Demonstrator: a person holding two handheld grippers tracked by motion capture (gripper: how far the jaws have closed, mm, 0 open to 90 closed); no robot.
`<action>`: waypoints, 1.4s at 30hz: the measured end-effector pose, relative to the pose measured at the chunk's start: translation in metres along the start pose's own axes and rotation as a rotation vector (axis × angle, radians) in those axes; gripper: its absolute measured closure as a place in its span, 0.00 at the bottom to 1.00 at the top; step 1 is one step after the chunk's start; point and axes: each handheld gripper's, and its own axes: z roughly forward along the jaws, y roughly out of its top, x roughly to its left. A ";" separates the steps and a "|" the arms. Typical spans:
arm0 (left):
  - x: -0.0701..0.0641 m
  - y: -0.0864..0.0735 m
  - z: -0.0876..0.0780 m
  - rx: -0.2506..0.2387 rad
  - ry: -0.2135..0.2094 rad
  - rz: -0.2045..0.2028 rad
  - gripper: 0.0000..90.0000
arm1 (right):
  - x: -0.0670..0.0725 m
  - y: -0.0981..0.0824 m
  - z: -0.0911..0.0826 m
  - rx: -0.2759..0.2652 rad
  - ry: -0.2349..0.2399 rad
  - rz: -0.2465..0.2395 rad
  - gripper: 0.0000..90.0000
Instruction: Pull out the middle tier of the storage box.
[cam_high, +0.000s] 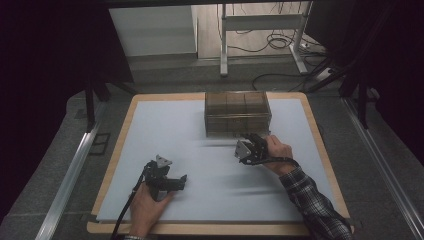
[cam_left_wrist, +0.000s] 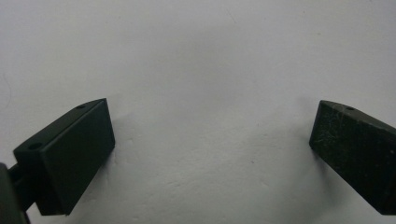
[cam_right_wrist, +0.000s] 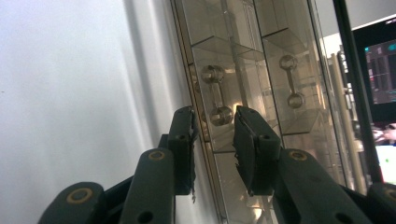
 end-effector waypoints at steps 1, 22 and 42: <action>0.000 0.000 0.000 0.000 0.000 0.000 0.00 | -0.002 -0.001 -0.001 -0.003 0.008 0.008 0.76; 0.000 0.000 0.000 0.000 0.000 0.003 0.00 | -0.038 -0.012 -0.008 -0.089 0.245 0.225 0.72; 0.000 0.000 0.000 0.000 0.000 0.000 0.00 | -0.082 -0.036 0.000 -0.114 0.444 0.325 0.70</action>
